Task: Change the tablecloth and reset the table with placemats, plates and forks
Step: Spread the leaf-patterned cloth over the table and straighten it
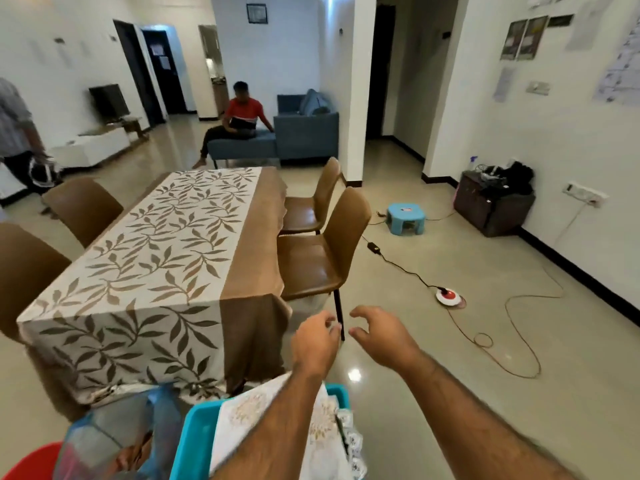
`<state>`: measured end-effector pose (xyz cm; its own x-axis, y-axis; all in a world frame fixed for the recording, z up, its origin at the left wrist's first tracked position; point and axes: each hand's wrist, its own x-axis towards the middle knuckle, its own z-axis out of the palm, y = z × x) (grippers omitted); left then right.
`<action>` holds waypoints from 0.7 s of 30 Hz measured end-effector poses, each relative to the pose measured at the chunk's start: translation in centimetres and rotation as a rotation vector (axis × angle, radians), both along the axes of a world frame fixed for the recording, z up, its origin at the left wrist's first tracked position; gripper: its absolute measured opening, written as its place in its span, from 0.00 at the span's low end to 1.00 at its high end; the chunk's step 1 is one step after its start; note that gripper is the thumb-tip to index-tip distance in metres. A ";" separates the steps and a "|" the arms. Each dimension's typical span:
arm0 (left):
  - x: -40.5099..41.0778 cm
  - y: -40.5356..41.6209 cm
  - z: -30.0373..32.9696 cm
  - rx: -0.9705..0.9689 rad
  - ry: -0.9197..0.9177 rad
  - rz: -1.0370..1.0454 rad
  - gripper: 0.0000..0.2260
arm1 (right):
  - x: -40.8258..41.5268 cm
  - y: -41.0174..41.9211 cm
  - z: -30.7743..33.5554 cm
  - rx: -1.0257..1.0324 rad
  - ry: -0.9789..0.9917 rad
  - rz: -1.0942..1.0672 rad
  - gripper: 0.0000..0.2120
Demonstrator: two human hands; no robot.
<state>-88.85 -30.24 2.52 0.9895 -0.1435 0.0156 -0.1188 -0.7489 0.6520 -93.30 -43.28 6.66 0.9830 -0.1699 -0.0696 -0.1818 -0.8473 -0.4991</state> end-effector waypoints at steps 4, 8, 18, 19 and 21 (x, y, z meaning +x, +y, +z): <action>-1.7 -6.7 -0.4 0.006 0.016 0.076 0.12 | -0.3 -7.4 0.0 0.001 0.039 0.067 0.18; -0.3 -11.1 1.6 0.041 -0.047 0.138 0.12 | 3.2 -12.1 1.2 0.014 -0.019 0.149 0.18; 9.3 -15.7 2.2 0.068 -0.058 0.336 0.12 | 15.9 -17.4 1.1 0.031 0.008 0.313 0.17; 10.9 -16.0 2.4 0.078 -0.050 0.354 0.13 | 17.9 -18.0 1.4 0.021 0.016 0.329 0.17; 13.5 -16.2 2.9 0.098 -0.031 0.385 0.13 | 21.2 -19.1 2.1 0.016 0.020 0.343 0.18</action>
<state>-75.40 -46.46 5.44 0.9706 0.2353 0.0509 0.1640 -0.8010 0.5757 -72.07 -62.42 8.81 0.9811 0.1718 -0.0893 0.1028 -0.8530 -0.5116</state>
